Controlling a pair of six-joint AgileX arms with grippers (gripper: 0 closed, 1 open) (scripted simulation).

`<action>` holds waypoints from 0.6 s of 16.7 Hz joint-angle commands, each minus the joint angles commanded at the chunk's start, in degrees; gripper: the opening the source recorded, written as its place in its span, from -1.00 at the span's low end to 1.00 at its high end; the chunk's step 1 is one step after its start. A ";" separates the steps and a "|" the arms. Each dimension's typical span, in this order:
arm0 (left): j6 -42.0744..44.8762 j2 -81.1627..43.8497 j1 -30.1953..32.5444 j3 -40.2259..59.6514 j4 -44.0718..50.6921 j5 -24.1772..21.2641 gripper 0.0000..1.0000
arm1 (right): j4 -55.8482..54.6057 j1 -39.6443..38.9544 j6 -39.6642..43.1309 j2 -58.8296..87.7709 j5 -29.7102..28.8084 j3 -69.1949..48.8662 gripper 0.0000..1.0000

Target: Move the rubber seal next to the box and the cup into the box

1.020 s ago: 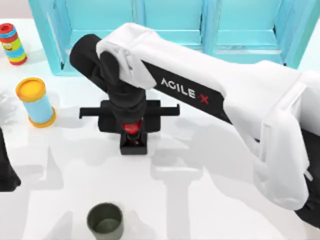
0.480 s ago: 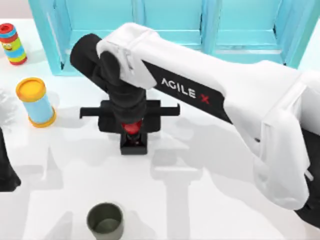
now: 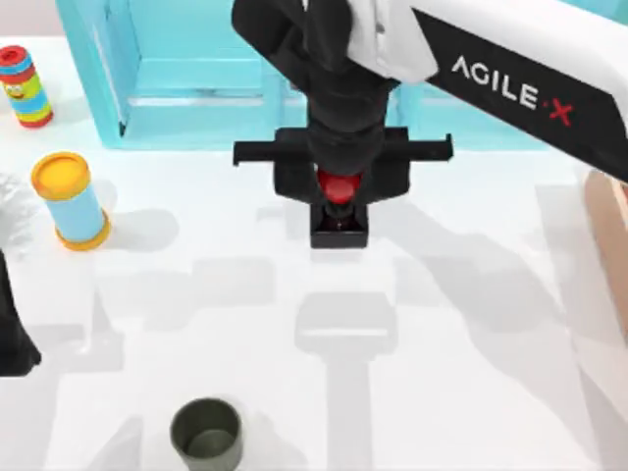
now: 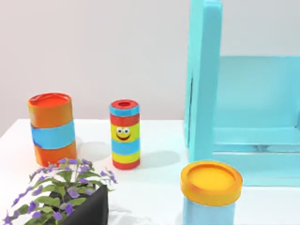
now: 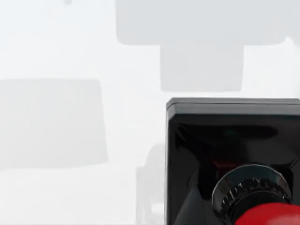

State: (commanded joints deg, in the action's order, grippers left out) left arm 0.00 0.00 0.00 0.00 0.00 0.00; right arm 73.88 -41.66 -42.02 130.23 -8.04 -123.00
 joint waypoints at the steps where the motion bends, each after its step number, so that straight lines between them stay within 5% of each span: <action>1: 0.00 0.00 0.00 0.00 0.00 0.00 1.00 | 0.37 0.83 0.78 -1.96 0.19 1.65 -1.00; 10: 0.00 0.00 0.00 0.00 0.00 0.00 1.00 | 0.06 2.20 2.46 -6.08 0.39 5.52 -1.00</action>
State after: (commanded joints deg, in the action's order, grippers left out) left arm 0.00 0.00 0.00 0.00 0.00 0.00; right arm 73.94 -39.45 -39.56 124.15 -7.65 -117.48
